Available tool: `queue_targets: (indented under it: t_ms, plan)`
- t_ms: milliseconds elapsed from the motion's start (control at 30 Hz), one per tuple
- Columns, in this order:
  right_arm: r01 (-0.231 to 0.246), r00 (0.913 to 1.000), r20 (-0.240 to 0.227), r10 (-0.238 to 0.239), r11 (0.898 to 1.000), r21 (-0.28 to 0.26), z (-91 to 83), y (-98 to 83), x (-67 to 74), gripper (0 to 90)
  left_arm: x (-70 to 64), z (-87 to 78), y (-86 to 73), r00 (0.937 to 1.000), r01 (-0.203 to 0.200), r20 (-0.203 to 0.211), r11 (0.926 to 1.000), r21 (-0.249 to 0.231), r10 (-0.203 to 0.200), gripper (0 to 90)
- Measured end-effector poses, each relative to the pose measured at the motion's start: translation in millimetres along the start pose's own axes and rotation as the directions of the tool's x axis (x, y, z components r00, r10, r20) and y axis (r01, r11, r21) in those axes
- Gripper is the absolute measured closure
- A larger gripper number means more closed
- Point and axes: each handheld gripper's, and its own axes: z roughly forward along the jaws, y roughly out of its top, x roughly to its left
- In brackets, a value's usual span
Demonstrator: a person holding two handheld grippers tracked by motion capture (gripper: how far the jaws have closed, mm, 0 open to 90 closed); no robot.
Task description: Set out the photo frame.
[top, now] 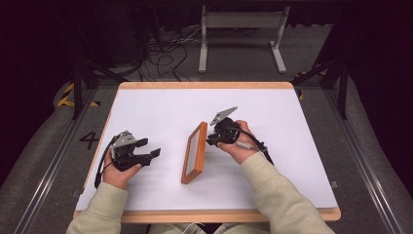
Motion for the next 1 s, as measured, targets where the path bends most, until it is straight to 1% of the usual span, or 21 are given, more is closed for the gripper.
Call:
queue_targets:
  t_ms: [67,100,167,200,233,267,333,367,467,500,567,633,700,733,767,800,867,1000]
  plan:
    - [-0.026,0.9996,0.011,0.026,1.0,0.005,-9.3,1.3,0.3,69.1,0.0,-0.2,0.0,1.0,0.002,-0.001,1.0,-0.001,-0.002,30.3]
    - [-0.041,0.9989,0.025,0.04,0.999,0.004,-13.7,1.9,0.7,66.0,0.0,-0.1,-0.1,1.0,0.002,-0.001,1.0,0.0,-0.002,30.3]
    - [-0.045,0.9982,0.041,0.045,0.999,-0.006,-22.0,2.8,1.2,59.8,0.0,-0.1,-0.1,1.0,0.001,-0.001,1.0,0.002,-0.001,30.3]
    - [-0.049,0.998,0.041,0.049,0.999,-0.007,-28.4,3.3,1.5,56.9,0.0,-0.1,-0.1,1.0,0.0,-0.001,1.0,0.002,0.0,30.3]
    - [-0.044,0.9983,0.039,0.044,0.999,-0.005,-31.4,3.5,1.9,56.7,-0.4,-0.1,-0.2,1.0,0.005,0.002,1.0,0.004,-0.005,30.3]
    - [-0.046,0.9977,0.05,0.046,0.999,-0.005,-36.1,4.7,3.4,56.3,-0.5,-0.1,-0.3,1.0,0.007,0.002,1.0,0.005,-0.007,30.2]
    - [-0.045,0.9953,0.086,0.046,0.999,-0.015,-43.7,6.7,6.2,51.7,0.0,0.0,-0.1,1.0,0.0,-0.002,1.0,0.003,0.0,30.2]
    - [-0.042,0.9953,0.086,0.044,0.999,-0.019,-48.0,8.0,8.5,48.3,-0.6,-0.1,-0.3,1.0,0.007,0.002,1.0,0.006,-0.007,30.2]
    - [-0.049,0.9955,0.08,0.051,0.998,-0.028,-56.3,11.1,13.4,39.6,-0.8,0.0,-0.3,1.0,0.003,-0.001,1.0,0.006,-0.003,30.2]
    - [-0.061,0.9947,0.081,0.064,0.997,-0.036,-59.0,12.4,15.1,37.1,-0.5,0.0,-0.2,1.0,-0.002,-0.001,1.0,0.006,0.002,30.2]
    - [-0.091,0.9933,0.067,0.094,0.995,-0.047,-63.1,15.0,18.8,32.5,-0.4,-0.1,-0.1,1.0,-0.004,0.0,1.0,0.008,0.004,30.2]
    - [-0.114,0.9913,0.061,0.116,0.992,-0.049,-65.2,17.5,22.4,29.0,-0.5,-0.3,-0.1,1.0,-0.005,-0.001,0.9999,0.009,0.005,30.2]
    - [-0.124,0.9905,0.052,0.127,0.991,-0.056,-65.4,19.9,26.5,24.5,-0.5,-0.3,-0.3,1.0,-0.003,-0.002,1.0,0.006,0.003,30.1]
    - [-0.124,0.9905,0.052,0.127,0.991,-0.056,-65.4,19.9,26.5,24.5,-0.5,-0.3,-0.3,1.0,-0.003,-0.002,1.0,0.006,0.003,30.0]
    - [-0.142,0.9887,0.038,0.145,0.988,-0.061,-63.8,22.6,32.0,22.2,-0.4,-0.1,-0.3,1.0,-0.003,-0.003,1.0,0.003,0.003,29.9]
    - [-0.142,0.9887,0.038,0.145,0.988,-0.061,-63.8,22.6,32.0,22.2,-0.4,-0.1,-0.3,1.0,-0.003,-0.003,1.0,0.003,0.003,29.9]
    - [-0.153,0.9877,0.023,0.154,0.986,-0.065,-61.2,24.9,36.5,20.5,-0.1,-0.2,-0.2,1.0,-0.007,-0.006,1.0,0.003,0.007,29.8]
    - [-0.196,0.9804,0.0,0.197,0.978,-0.072,-55.2,29.6,42.0,19.0,-0.5,-0.3,-0.4,1.0,-0.003,-0.005,1.0,0.003,0.003,29.8]
